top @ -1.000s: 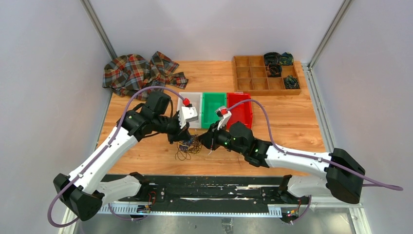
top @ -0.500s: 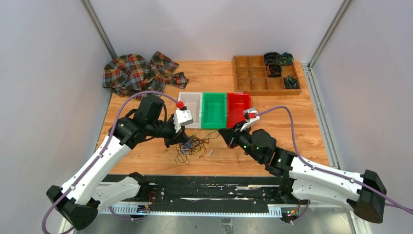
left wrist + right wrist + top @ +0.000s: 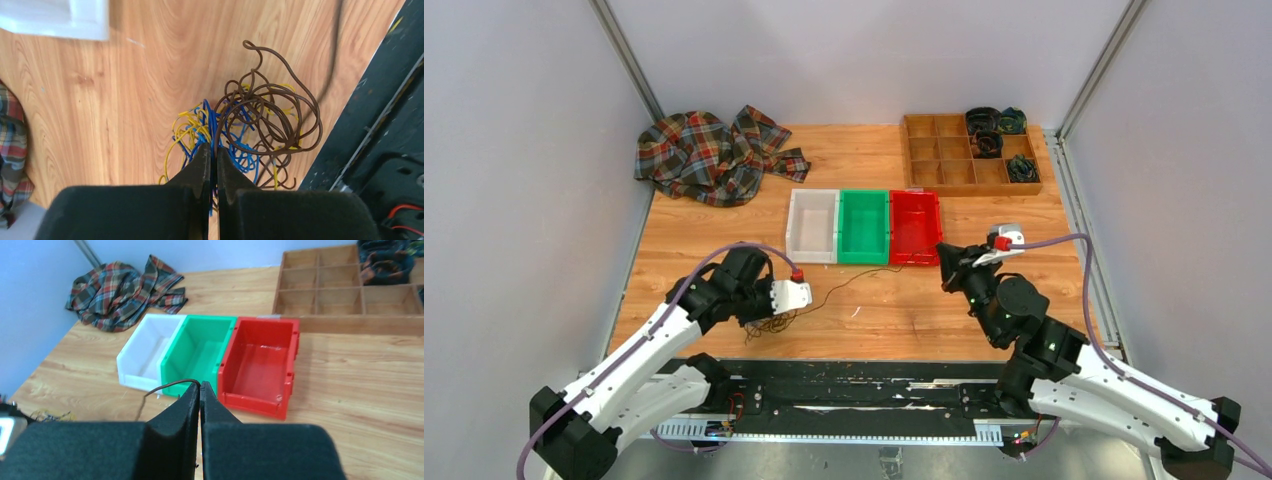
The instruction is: Untangle the cables
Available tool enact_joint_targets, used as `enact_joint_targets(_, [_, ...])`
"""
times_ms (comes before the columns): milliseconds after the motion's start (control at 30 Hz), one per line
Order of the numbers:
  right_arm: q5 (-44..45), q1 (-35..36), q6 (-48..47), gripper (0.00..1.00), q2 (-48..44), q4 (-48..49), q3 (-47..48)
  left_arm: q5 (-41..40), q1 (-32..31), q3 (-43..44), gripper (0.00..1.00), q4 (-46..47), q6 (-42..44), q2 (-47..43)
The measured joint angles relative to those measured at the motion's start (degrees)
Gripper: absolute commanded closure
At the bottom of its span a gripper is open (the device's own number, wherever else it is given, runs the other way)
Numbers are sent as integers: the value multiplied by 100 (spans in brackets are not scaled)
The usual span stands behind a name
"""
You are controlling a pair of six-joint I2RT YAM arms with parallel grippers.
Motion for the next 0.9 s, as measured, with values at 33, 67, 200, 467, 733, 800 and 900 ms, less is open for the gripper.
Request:
enact_joint_targets(33, [57, -31, -90, 99, -66, -72, 55, -188, 0, -212, 99, -13, 142, -74])
enact_joint_targets(67, [107, -48, -157, 100, -105, -111, 98, -262, 0, -286, 99, -13, 208, -114])
enact_joint_targets(200, [374, -146, -516, 99, -269, -337, 398, -605, 0, -431, 93, 181, 448, -372])
enact_joint_targets(467, [157, -306, -719, 100, -411, -595, 1104, -595, 0, -280, 17, 411, 455, -584])
enact_joint_targets(733, [-1504, -317, -260, 99, 459, -824, 1478, 887, 0, 1373, 12, 118, -96, -428])
enact_joint_targets(800, [-1856, -317, -153, 99, 673, -826, 1563, 1314, 0, 1694, 8, 118, -282, -363])
enact_joint_targets(900, [-2435, -317, -2, 100, 957, -811, 1733, 1908, 0, 2168, 0, 125, -540, -162])
